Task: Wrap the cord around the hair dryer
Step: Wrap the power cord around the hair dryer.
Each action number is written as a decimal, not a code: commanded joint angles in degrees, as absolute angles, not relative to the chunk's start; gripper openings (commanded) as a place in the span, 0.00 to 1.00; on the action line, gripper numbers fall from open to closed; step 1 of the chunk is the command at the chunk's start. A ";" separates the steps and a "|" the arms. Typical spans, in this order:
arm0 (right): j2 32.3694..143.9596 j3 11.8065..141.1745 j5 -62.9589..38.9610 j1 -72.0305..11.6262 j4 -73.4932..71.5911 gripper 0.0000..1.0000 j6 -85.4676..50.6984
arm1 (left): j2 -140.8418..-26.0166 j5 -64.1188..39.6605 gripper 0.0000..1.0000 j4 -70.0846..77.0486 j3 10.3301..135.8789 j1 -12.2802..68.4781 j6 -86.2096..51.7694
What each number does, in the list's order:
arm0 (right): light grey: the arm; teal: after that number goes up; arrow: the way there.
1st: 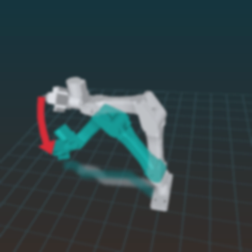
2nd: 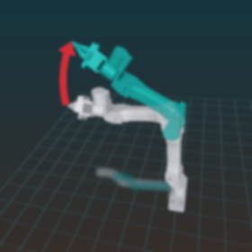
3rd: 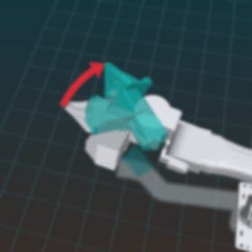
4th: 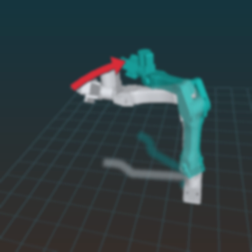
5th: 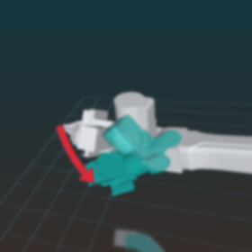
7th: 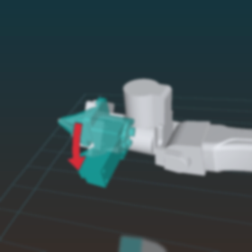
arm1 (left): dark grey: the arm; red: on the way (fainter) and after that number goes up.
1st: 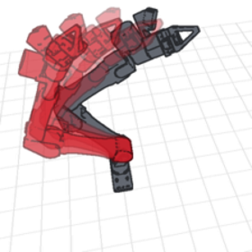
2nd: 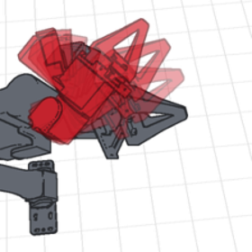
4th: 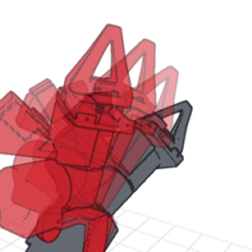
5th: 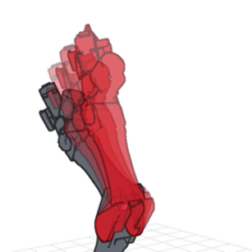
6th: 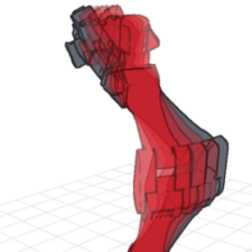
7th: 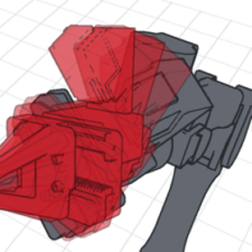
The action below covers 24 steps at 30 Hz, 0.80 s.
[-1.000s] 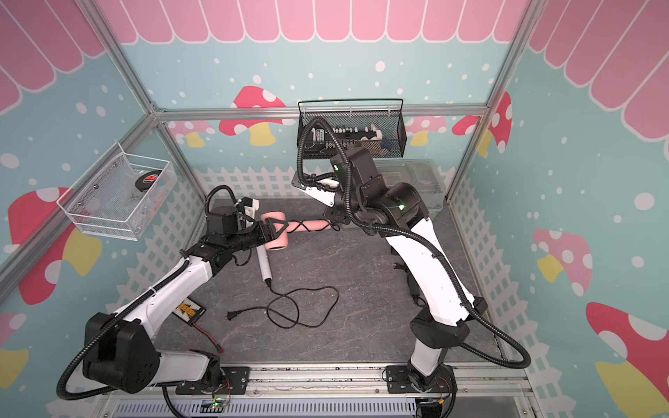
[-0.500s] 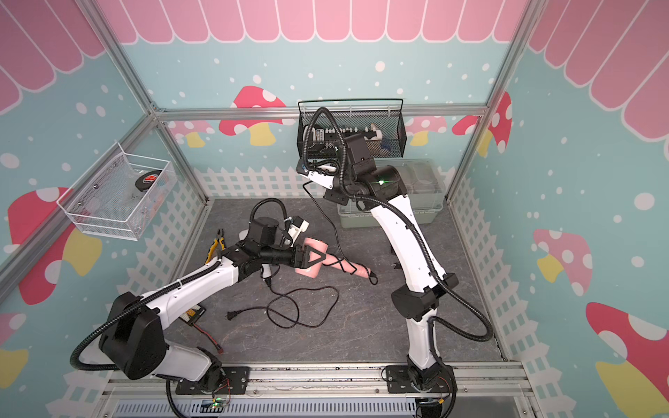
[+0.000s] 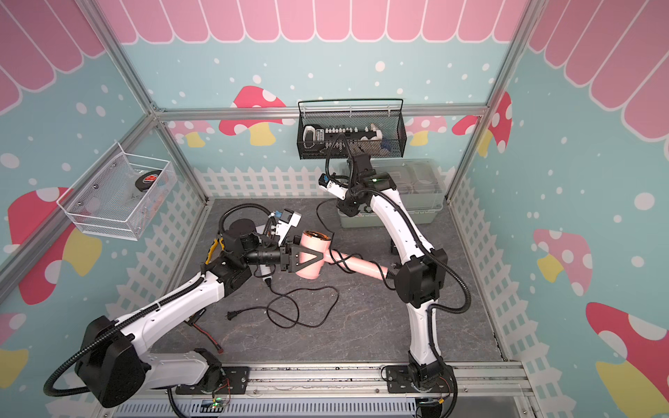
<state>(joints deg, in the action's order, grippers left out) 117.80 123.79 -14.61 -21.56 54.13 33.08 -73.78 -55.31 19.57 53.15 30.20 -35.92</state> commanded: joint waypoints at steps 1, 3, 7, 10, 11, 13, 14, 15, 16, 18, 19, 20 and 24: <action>112.22 115.51 -20.38 -19.87 45.92 0.00 29.71 | -70.70 -58.00 0.00 35.53 52.65 27.49 -44.71; 109.73 109.34 -22.26 -18.72 42.19 0.00 27.88 | -69.93 -57.55 0.00 37.92 52.26 25.29 -46.94; 104.51 98.68 -25.85 -16.76 35.87 0.00 24.53 | -69.17 -55.67 0.00 41.29 51.02 20.11 -49.42; 102.18 92.38 -27.86 -16.17 32.49 0.00 22.20 | -70.05 -53.45 0.00 45.29 50.24 16.68 -52.49; 101.38 90.20 -28.48 -16.17 31.35 0.00 21.32 | -70.40 -52.42 0.00 46.31 50.11 15.53 -53.56; 99.59 86.04 -30.54 -16.15 28.77 0.00 19.37 | -71.30 -49.91 0.00 48.71 49.84 13.66 -55.36; 98.58 83.97 -31.49 -16.21 27.49 0.00 18.23 | -71.72 -48.41 0.00 48.90 49.83 12.67 -55.99; 97.70 82.13 -32.41 -16.32 26.53 0.00 17.24 | -72.07 -47.05 0.00 49.57 49.83 11.84 -56.53; 96.83 80.60 -32.85 -16.55 26.06 0.00 16.77 | -72.36 -46.00 0.00 49.80 50.00 11.12 -56.60; 94.87 77.71 -32.76 -17.49 26.12 0.00 16.65 | -72.55 -42.85 0.00 45.74 50.87 9.40 -54.85; 93.87 76.64 -32.28 -18.06 26.62 0.00 16.92 | -72.41 -41.68 0.00 42.65 51.47 8.72 -52.98; 92.67 75.82 -31.52 -18.78 27.69 0.00 17.46 | -72.07 -39.76 0.00 37.54 52.33 8.06 -50.45; 88.13 75.14 -28.33 -23.32 34.70 0.00 20.01 | -71.01 -31.87 0.00 22.52 55.04 6.07 -40.51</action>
<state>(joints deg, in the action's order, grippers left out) 92.77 75.07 -28.93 -20.25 30.85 18.31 -72.84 -40.25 30.81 51.29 7.42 -47.51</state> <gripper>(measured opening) 0.048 0.731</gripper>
